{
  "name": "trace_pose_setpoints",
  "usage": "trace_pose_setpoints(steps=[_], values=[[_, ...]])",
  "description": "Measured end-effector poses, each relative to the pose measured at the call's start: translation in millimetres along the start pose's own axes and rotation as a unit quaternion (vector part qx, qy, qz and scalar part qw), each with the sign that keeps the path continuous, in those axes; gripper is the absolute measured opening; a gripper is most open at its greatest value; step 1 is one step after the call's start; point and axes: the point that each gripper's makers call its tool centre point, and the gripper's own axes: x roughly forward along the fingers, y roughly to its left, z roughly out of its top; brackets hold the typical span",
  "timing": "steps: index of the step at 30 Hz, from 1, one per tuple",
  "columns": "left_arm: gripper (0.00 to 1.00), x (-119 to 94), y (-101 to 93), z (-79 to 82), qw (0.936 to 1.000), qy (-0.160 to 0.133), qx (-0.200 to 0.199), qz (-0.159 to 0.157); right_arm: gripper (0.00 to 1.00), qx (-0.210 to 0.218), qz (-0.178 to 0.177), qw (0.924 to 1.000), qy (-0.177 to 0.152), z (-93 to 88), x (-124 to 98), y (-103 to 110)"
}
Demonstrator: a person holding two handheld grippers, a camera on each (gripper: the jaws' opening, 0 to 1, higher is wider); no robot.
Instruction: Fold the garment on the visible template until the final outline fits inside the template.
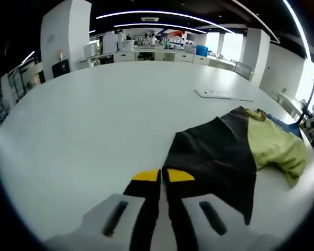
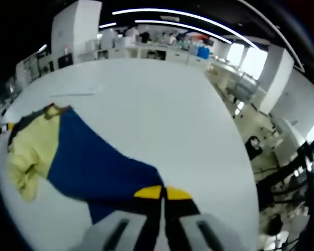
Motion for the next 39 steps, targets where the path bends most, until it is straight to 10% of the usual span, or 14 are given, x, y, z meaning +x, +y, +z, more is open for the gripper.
trace_pose_setpoints(steps=[4,10,18,29,39], values=[[0.28,0.9,7.3,4.7,1.0,-0.009,-0.003,0.002,0.08,-0.014,0.005,0.9999,-0.001,1.7,-0.8,7.8],[0.5,-5.3,8.9,11.0,0.9996,-0.026,0.009,-0.001,0.55,-0.026,0.023,0.9992,-0.018,16.0,-9.6,28.5],[0.72,-26.0,-3.5,12.8,0.9985,-0.033,0.03,-0.03,0.98,-0.037,0.134,0.9896,-0.038,29.1,-32.5,96.4],[0.99,-68.3,-38.7,9.8,0.9946,-0.063,0.044,-0.07,0.99,-0.088,0.23,0.9675,-0.059,32.7,-73.7,169.7],[0.99,-104.6,-76.8,-7.1,0.9889,-0.062,0.067,-0.118,0.99,-0.148,0.3,0.9364,-0.107,46.3,-111.1,246.8]])
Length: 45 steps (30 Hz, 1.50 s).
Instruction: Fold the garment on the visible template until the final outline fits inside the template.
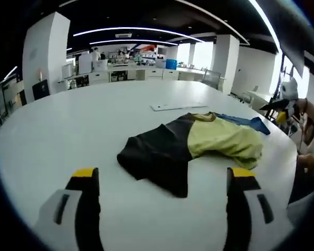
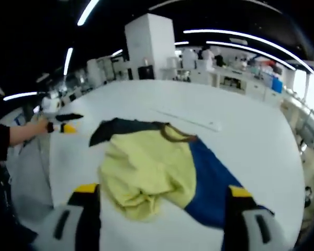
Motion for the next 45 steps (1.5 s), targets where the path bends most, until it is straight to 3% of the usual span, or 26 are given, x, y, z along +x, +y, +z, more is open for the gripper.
trace_pose_setpoints(steps=[7,13,19,23,26,34,45], values=[[0.99,-12.0,-30.7,0.4,0.9991,-0.009,0.018,-0.036,0.93,-0.043,0.054,0.9974,-0.022,23.8,14.6,50.9],[0.99,-24.2,-58.8,9.1,0.9969,-0.029,0.036,-0.063,0.87,-0.073,0.097,0.9922,-0.028,33.3,24.8,91.8],[0.98,-34.5,-81.4,14.2,0.995,-0.039,0.042,-0.082,0.78,-0.093,0.13,0.987,-0.02,28.7,37.6,124.1],[0.98,-39.6,-88.8,10.7,0.9942,-0.039,0.044,-0.09,0.66,-0.118,0.163,0.9795,-0.007,22.2,43.4,151.1],[0.98,-43.5,-96.6,5.9,0.9938,-0.036,0.048,-0.094,0.62,-0.124,0.169,0.9778,0.001,17.8,48.7,164.2],[0.96,-52.6,-109.7,-5.9,0.9923,-0.025,0.076,-0.094,0.5,-0.153,0.172,0.9728,0.026,-3.8,75.1,178.9],[0.96,-55.3,-122.4,-16.7,0.991,-0.019,0.083,-0.103,0.43,-0.147,0.14,0.976,0.078,-35.8,112.5,153.8]])
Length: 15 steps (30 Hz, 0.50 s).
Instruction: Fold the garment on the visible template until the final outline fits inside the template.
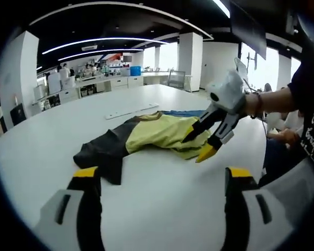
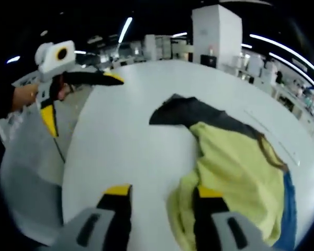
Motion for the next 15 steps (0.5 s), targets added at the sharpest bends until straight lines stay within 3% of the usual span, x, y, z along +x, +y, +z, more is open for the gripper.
trace_pose_setpoints(steps=[8,13,15], values=[[0.95,2.3,-1.2,-4.4,1.0,0.006,0.002,-0.004,0.36,-0.001,-0.011,0.9997,0.022,-12.9,11.0,-10.9],[0.95,2.9,-0.4,-4.7,0.9999,0.0,-0.01,-0.003,0.33,-0.022,-0.02,0.9985,0.046,-26.2,16.3,-15.6],[0.95,3.0,-0.4,-6.9,0.9999,0.008,-0.007,-0.004,0.31,-0.035,-0.02,0.9983,0.042,-22.3,15.0,-16.4]])
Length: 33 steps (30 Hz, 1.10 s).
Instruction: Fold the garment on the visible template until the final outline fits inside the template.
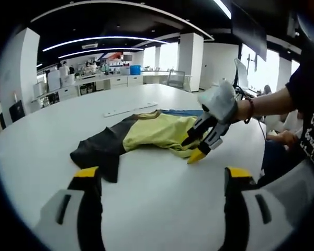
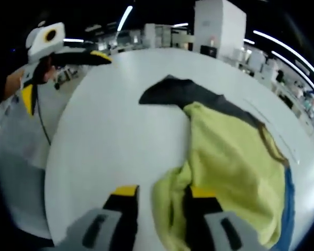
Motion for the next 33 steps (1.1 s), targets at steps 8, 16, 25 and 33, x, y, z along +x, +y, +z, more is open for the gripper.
trace_pose_setpoints(steps=[8,16,25,33], values=[[0.95,0.4,-1.2,1.8,0.9999,0.001,0.009,-0.005,0.13,0.02,-0.019,0.9996,-0.001,-2.0,-2.6,-9.5],[0.95,1.5,-9.0,-0.1,0.9997,0.006,0.019,-0.017,0.03,0.071,0.008,0.9973,-0.017,-0.3,-8.6,-10.9],[0.94,0.6,-7.8,-0.5,0.9996,0.009,0.015,-0.022,0.01,0.074,0.039,0.9948,-0.058,21.6,-48.7,-7.7],[0.92,4.7,-13.7,0.8,0.9993,0.01,0.014,-0.032,0.01,0.082,0.029,0.9906,-0.106,43.3,-81.1,-22.4]])
